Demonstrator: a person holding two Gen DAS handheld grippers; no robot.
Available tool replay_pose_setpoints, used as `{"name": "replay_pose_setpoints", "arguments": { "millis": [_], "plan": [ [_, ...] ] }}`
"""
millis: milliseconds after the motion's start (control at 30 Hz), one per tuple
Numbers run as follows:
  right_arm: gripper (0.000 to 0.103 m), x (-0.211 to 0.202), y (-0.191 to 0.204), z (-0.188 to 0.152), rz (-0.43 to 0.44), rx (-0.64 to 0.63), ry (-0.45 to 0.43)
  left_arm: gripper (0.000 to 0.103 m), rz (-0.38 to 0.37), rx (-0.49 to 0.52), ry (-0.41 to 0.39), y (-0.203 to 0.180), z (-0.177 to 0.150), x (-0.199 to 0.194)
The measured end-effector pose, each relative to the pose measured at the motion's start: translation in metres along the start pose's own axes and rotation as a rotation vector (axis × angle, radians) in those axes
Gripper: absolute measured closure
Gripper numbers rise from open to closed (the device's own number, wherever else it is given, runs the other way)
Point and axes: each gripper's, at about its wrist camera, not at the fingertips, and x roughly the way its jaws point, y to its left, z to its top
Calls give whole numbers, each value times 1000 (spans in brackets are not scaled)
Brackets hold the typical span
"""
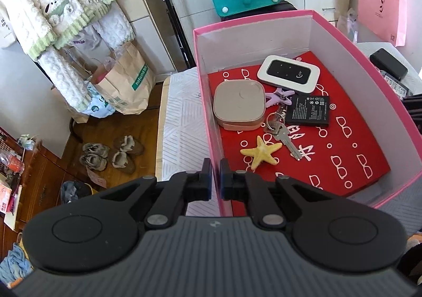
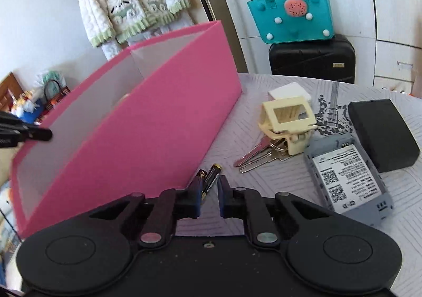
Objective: Organize rigid objects
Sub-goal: 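Move the right tool to the AA batteries and grasp one, then carry the AA battery into the box and release it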
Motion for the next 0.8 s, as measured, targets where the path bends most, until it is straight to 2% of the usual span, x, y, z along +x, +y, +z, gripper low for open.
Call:
{"name": "replay_pose_setpoints", "arguments": {
  "millis": [167, 267, 300, 333, 600, 800],
  "plan": [
    [87, 8, 1, 1, 36, 28, 17, 97, -10, -6, 2, 4, 3, 3],
    [87, 12, 7, 1, -9, -18, 19, 97, -15, 1, -4, 5, 3, 5],
    [92, 12, 9, 1, -29, -40, 26, 97, -22, -8, -6, 7, 3, 5],
    [93, 11, 12, 0, -57, -71, 27, 97, -28, -15, -8, 8, 3, 5],
    [92, -4, 14, -4, -123, -147, 69, 97, -61, -4, -24, 13, 3, 6],
    [89, 5, 26, -6, -193, -195, 33, 96, -76, 20, -40, 14, 1, 3]
  ]
}}
